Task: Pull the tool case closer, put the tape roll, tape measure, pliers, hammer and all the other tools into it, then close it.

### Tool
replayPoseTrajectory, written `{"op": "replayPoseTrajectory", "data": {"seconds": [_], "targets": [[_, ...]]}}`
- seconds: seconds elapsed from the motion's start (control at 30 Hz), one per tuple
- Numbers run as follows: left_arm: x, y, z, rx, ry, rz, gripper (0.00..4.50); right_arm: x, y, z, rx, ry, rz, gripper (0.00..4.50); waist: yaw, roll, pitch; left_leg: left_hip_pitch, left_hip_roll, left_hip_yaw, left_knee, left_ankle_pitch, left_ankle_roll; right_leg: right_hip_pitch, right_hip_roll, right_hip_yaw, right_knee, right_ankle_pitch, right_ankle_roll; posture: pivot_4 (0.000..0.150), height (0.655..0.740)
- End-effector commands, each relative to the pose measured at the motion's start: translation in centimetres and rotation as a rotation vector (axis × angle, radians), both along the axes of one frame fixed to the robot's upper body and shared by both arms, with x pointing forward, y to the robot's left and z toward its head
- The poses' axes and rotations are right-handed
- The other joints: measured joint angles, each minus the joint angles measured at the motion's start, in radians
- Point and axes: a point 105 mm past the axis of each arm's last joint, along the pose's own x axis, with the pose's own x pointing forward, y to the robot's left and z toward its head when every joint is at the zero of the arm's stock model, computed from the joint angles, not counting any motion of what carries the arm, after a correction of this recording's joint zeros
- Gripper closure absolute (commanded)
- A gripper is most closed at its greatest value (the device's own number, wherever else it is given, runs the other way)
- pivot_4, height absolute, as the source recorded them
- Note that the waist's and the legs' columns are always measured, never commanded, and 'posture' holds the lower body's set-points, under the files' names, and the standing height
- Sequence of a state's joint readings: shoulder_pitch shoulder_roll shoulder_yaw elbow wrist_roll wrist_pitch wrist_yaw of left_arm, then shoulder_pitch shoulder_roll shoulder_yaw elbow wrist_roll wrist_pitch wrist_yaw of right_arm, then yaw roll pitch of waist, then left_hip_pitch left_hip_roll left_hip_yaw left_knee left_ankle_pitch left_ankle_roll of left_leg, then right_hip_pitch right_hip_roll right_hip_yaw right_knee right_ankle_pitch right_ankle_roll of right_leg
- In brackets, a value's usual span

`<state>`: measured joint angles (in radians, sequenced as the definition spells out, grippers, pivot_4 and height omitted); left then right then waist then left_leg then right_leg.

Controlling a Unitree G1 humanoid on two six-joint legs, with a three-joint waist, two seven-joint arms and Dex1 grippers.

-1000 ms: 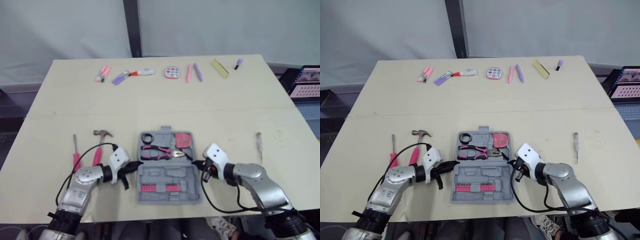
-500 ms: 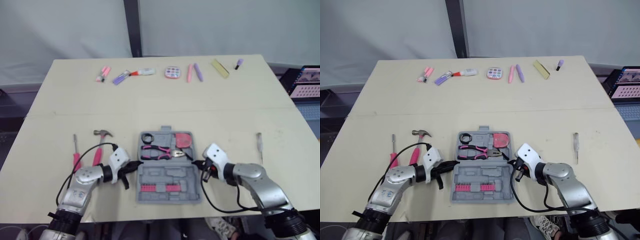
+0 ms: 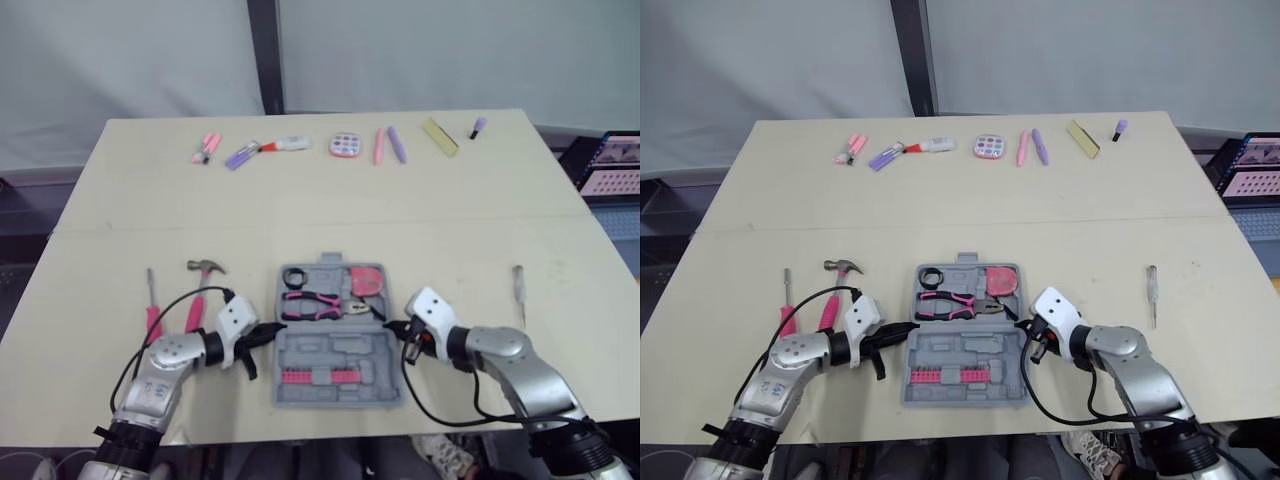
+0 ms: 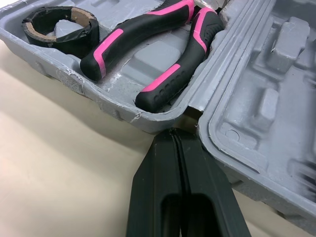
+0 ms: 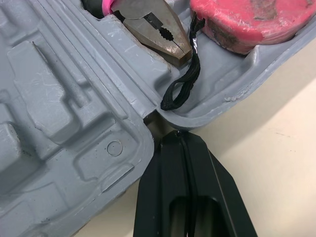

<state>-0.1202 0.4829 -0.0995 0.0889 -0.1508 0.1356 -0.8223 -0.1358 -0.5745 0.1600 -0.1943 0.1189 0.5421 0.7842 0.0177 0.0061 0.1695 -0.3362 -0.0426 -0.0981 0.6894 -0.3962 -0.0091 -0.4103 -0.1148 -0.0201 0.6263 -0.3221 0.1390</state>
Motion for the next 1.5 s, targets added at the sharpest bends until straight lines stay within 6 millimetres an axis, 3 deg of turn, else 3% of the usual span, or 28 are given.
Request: {"op": "replayPoseTrajectory", "data": {"seconds": [0.03,0.53,1.0,1.2,1.3,1.5], "targets": [[-0.2,-0.6,0.8,-0.016,-0.025,-0.025,4.47,-0.2,0.5,-0.1,0.002,-0.001,0.02,4.48,0.0,0.0,0.0,0.0,0.0,0.0,0.0,0.0,0.0,0.0,0.0,0.0,0.0,0.0,0.0,0.15,0.74],[-0.9,-0.7,0.7,-0.017,-0.019,-0.023,4.47,-0.2,0.4,-0.5,-0.007,0.01,0.043,4.48,-0.001,0.0,0.0,0.0,0.0,0.0,0.0,0.0,0.0,0.0,0.0,0.0,0.0,0.0,0.0,0.15,0.74],[0.3,2.8,1.7,0.028,-0.042,0.044,4.47,-0.7,-3.5,-0.6,-0.071,0.019,-0.021,4.48,0.006,0.0,0.0,0.0,-0.001,0.0,0.0,0.0,0.0,0.0,-0.001,0.0,-0.001,0.0,0.0,0.15,0.74],[-0.6,2.8,3.5,-0.039,-0.074,0.007,4.47,-1.4,-4.6,0.4,-0.073,0.003,-0.035,4.48,0.006,0.0,0.0,0.0,-0.001,-0.001,0.0,0.0,0.0,0.0,-0.001,0.0,-0.001,0.0,0.0,0.15,0.74],[-1.6,3.1,5.6,-0.098,-0.115,-0.01,4.47,-2.4,-4.8,1.8,-0.055,-0.01,-0.024,4.48,0.005,0.0,0.0,-0.001,0.0,-0.001,0.0,0.0,0.0,0.0,-0.001,0.0,-0.001,0.0,0.0,0.15,0.74],[-4.8,4.4,7.4,-0.126,-0.125,-0.022,4.47,-4.9,-5.1,2.9,-0.026,0.002,-0.009,4.48,0.003,0.0,0.0,-0.001,0.001,0.0,-0.001,0.0,0.0,0.0,-0.001,0.001,-0.004,0.0,0.0,0.15,0.74]]}}
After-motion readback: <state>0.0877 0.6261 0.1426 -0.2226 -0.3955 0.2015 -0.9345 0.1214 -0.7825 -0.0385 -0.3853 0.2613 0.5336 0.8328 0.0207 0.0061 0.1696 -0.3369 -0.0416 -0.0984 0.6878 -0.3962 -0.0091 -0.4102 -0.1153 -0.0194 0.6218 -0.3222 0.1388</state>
